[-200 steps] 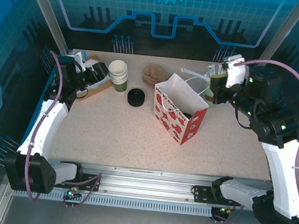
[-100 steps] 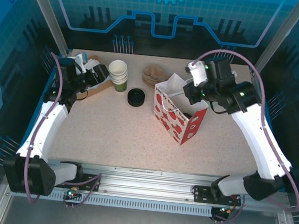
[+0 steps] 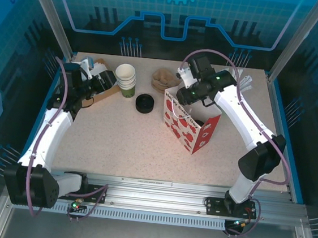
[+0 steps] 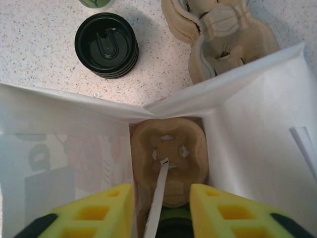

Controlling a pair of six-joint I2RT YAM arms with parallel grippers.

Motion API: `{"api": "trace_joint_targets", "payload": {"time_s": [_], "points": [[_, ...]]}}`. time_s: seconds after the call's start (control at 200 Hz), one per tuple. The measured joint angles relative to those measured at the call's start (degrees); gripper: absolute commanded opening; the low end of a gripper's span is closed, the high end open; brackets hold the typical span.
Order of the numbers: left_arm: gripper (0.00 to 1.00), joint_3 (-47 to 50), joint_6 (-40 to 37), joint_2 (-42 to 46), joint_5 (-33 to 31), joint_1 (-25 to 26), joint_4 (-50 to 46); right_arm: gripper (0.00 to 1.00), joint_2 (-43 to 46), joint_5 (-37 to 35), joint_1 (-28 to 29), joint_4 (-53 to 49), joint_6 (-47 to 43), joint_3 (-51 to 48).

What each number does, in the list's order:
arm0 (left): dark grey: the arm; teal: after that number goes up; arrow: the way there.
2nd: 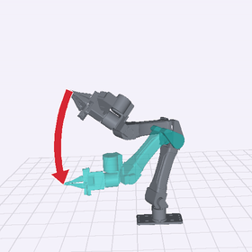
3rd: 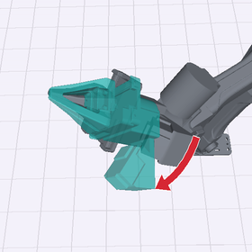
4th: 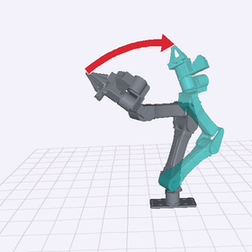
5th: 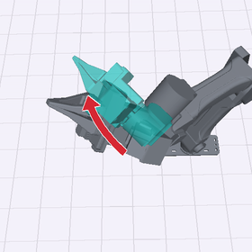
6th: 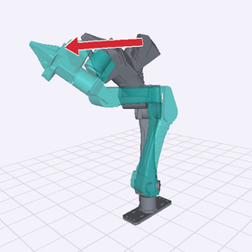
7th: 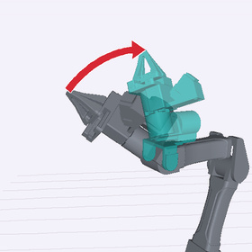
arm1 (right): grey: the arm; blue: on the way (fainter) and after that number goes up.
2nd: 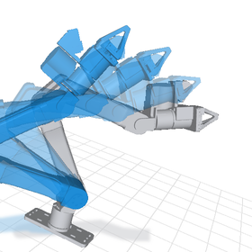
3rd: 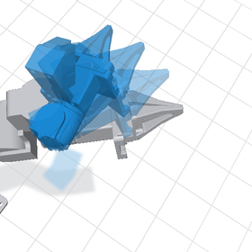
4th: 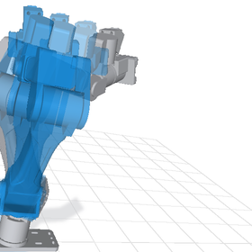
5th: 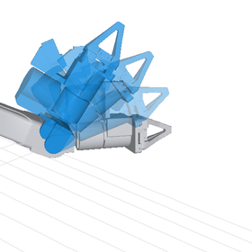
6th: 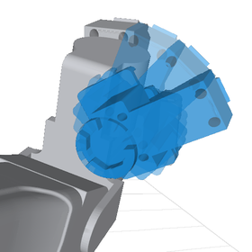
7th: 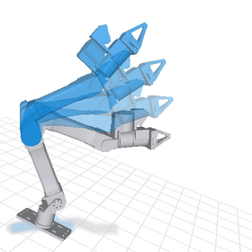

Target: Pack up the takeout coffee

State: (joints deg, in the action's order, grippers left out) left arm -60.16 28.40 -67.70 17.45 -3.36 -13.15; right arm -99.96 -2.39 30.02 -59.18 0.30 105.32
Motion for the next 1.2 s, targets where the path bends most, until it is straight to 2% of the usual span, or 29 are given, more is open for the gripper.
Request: {"api": "trace_joint_targets", "payload": {"time_s": [0.145,0.285,0.325,0.415,0.555,0.685,0.835,1.025,1.195], "points": [[0.74,0.4,0.0,-0.1,0.0,0.0,0.5,0.52,1.9,-0.1,0.0,0.2,-0.4,1.2],[0.75,1.2,0.0,-0.1,-0.8,0.0,1.4,0.61,8.1,0.1,-0.1,1.1,-0.3,1.2],[0.76,1.5,0.0,-0.1,-1.4,0.0,1.6,0.69,10.6,0.3,-0.1,2.6,0.0,0.4],[0.77,2.3,-0.1,-0.1,-3.3,0.1,2.0,0.83,19.0,2.1,-0.1,8.9,0.2,-5.6],[0.79,3.5,-0.4,-0.4,-7.9,-0.5,2.6,0.92,32.0,9.3,0.4,22.1,1.3,-19.0],[0.79,2.6,-0.4,-5.2,-10.7,-4.2,3.2,0.93,34.1,13.4,3.2,29.5,0.7,-22.8],[0.8,-4.4,-1.7,-18.6,-15.2,-7.9,1.4,0.93,31.5,14.0,4.1,33.6,0.3,-23.1],[0.82,-18.1,-4.7,-35.6,-19.6,-9.6,-3.8,0.94,30.8,13.9,4.1,34.8,-0.4,-23.7],[0.87,-24.7,-7.0,-44.9,-22.0,-9.7,-7.8,0.94,30.8,13.4,4.1,35.2,-0.8,-24.0]]}}
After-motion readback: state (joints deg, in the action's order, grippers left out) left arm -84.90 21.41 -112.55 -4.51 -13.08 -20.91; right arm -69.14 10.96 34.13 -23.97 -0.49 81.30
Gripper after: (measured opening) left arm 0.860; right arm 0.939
